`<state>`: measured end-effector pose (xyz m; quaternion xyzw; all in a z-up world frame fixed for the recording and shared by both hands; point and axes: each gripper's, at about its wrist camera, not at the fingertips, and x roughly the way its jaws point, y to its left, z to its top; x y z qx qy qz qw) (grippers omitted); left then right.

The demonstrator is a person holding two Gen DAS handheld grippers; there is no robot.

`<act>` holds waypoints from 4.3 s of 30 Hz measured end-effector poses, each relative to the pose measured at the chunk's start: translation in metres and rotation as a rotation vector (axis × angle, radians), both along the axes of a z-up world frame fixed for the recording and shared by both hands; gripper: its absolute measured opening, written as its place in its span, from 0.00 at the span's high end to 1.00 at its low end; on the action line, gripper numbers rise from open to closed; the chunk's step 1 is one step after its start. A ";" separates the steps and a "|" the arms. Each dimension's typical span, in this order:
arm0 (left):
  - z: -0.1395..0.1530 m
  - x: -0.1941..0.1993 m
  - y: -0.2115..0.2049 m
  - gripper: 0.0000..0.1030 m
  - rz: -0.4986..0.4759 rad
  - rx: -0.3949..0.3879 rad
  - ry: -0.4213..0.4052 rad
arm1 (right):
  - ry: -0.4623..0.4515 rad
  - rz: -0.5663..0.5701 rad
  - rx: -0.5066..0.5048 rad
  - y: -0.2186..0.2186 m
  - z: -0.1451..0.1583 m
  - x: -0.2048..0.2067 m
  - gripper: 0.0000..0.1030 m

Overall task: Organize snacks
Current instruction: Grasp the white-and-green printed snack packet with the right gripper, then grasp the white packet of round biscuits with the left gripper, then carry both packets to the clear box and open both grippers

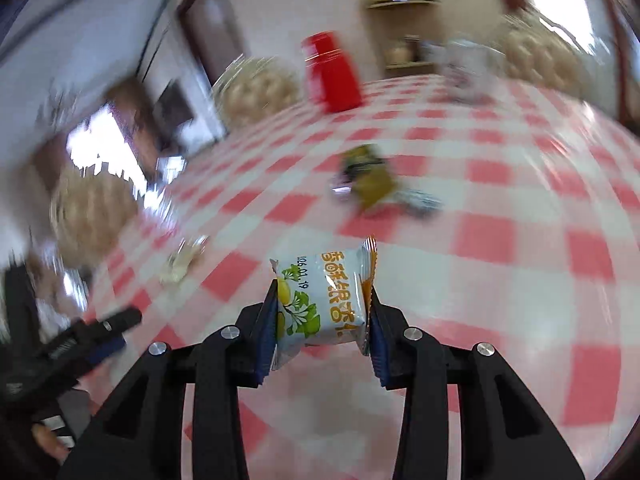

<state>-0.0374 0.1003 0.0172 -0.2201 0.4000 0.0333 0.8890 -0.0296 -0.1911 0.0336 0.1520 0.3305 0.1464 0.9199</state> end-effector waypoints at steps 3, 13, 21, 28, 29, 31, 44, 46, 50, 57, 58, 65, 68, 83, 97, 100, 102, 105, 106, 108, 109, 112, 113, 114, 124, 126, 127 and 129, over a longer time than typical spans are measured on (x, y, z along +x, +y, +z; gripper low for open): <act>0.007 0.029 -0.016 0.02 -0.065 0.170 0.047 | 0.039 -0.051 0.166 -0.038 -0.010 -0.001 0.62; -0.001 0.126 -0.015 0.12 -0.259 0.364 0.077 | -0.011 -0.058 0.101 -0.031 -0.002 -0.004 0.62; 0.000 0.118 -0.036 0.59 -0.318 0.384 0.015 | -0.010 -0.050 0.105 -0.032 -0.004 -0.002 0.62; 0.020 0.051 -0.106 0.59 -0.395 0.272 -0.146 | -0.009 -0.058 0.118 -0.033 -0.005 -0.003 0.62; 0.019 0.044 -0.118 0.59 -0.410 0.272 -0.151 | -0.009 -0.060 0.120 -0.033 -0.005 -0.003 0.62; 0.016 0.035 -0.133 0.59 -0.425 0.277 -0.148 | -0.007 -0.063 0.125 -0.034 -0.006 -0.003 0.62; 0.013 -0.024 -0.127 0.58 -0.406 0.214 -0.154 | -0.011 -0.147 0.176 -0.052 -0.008 -0.032 0.62; 0.014 -0.033 -0.127 0.58 -0.423 0.205 -0.159 | -0.011 -0.147 0.195 -0.056 -0.008 -0.050 0.62; 0.023 -0.058 -0.139 0.58 -0.476 0.207 -0.201 | 0.004 -0.149 0.152 -0.056 -0.007 -0.077 0.62; 0.030 -0.103 -0.156 0.58 -0.561 0.235 -0.253 | -0.012 -0.141 0.066 -0.054 -0.003 -0.127 0.62; 0.031 -0.107 -0.156 0.58 -0.566 0.240 -0.258 | -0.013 -0.139 0.057 -0.053 -0.002 -0.131 0.62; 0.028 -0.134 -0.146 0.58 -0.576 0.258 -0.268 | -0.028 -0.116 0.003 -0.043 0.001 -0.150 0.62; 0.027 -0.141 -0.133 0.58 -0.557 0.257 -0.267 | -0.026 -0.095 -0.008 -0.037 0.002 -0.156 0.62; 0.037 -0.177 -0.053 0.58 -0.426 0.267 -0.282 | -0.033 0.085 -0.058 0.034 0.009 -0.172 0.62; 0.047 -0.185 0.035 0.57 -0.279 0.321 -0.258 | -0.095 0.345 -0.177 0.145 0.029 -0.184 0.62; 0.048 -0.184 0.055 0.57 -0.251 0.364 -0.233 | -0.111 0.404 -0.200 0.172 0.036 -0.189 0.62; 0.050 -0.185 0.071 0.57 -0.213 0.400 -0.217 | -0.127 0.449 -0.220 0.192 0.039 -0.194 0.62; 0.051 -0.186 0.098 0.57 -0.160 0.441 -0.183 | -0.155 0.531 -0.252 0.225 0.044 -0.203 0.62; 0.051 -0.186 0.106 0.57 -0.148 0.449 -0.174 | -0.162 0.550 -0.260 0.233 0.045 -0.206 0.62; 0.051 -0.188 0.124 0.57 -0.117 0.462 -0.154 | -0.176 0.602 -0.277 0.254 0.047 -0.212 0.62; 0.051 -0.190 0.131 0.57 -0.104 0.471 -0.142 | -0.180 0.631 -0.282 0.265 0.047 -0.216 0.62; 0.049 -0.192 0.150 0.57 -0.076 0.497 -0.114 | -0.183 0.702 -0.295 0.289 0.045 -0.223 0.62; 0.049 -0.194 0.157 0.57 -0.067 0.501 -0.107 | -0.185 0.723 -0.301 0.297 0.045 -0.226 0.62; 0.048 -0.195 0.161 0.57 -0.063 0.506 -0.101 | -0.187 0.736 -0.305 0.302 0.043 -0.228 0.62; 0.035 -0.202 0.202 0.57 -0.018 0.588 0.019 | -0.163 0.886 -0.314 0.342 0.030 -0.249 0.62; 0.031 -0.202 0.207 0.57 -0.012 0.602 0.049 | -0.165 0.916 -0.316 0.348 0.027 -0.256 0.61; 0.030 -0.202 0.210 0.57 -0.007 0.608 0.059 | -0.163 0.940 -0.310 0.351 0.026 -0.260 0.58; 0.030 -0.203 0.214 0.55 0.009 0.615 0.068 | -0.161 0.983 -0.292 0.354 0.026 -0.265 0.57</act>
